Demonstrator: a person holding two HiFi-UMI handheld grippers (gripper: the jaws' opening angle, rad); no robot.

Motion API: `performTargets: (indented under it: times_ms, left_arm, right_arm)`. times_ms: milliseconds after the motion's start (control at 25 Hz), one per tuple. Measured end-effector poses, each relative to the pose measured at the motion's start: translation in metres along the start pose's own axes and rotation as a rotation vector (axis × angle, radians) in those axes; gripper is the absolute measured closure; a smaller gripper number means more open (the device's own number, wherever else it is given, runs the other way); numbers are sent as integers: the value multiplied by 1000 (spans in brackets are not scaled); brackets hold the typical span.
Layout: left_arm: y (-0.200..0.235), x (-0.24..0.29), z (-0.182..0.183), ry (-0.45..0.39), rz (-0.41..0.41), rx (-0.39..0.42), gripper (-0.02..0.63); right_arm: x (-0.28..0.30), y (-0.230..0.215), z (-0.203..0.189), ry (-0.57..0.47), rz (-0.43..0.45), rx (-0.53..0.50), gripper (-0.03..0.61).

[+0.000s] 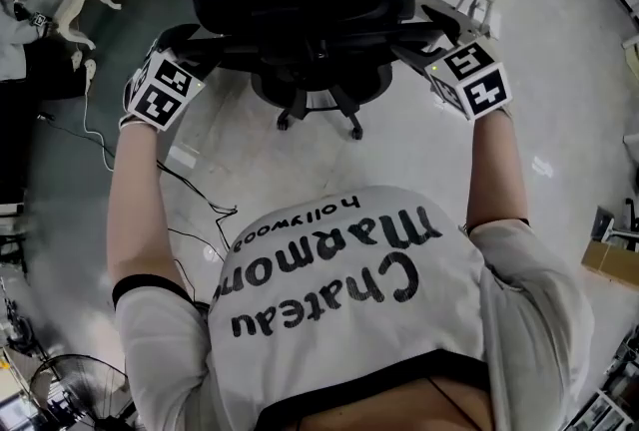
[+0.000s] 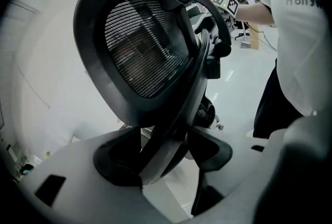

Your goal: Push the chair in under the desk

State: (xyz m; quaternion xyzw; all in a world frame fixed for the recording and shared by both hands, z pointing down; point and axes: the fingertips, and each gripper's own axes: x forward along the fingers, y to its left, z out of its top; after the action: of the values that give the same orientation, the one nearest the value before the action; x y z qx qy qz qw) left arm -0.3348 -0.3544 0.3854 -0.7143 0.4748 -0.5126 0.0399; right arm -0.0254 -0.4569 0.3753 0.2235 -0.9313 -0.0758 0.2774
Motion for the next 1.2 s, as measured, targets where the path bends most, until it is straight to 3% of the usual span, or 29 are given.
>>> performTargets:
  times_ms: [360,1000,1200]
  left_arm:
    - [4,13,-1,7,27,7,330]
    - [31,39,-7,-76,-52,103,319]
    - [86,58,-32,-97,-45,144,319]
  right_arm:
    - [5,0,-6,21,-44,23,202]
    - [14,16,-6,65,-157,95,196]
    - [52,29,24,86,-204,138,198]
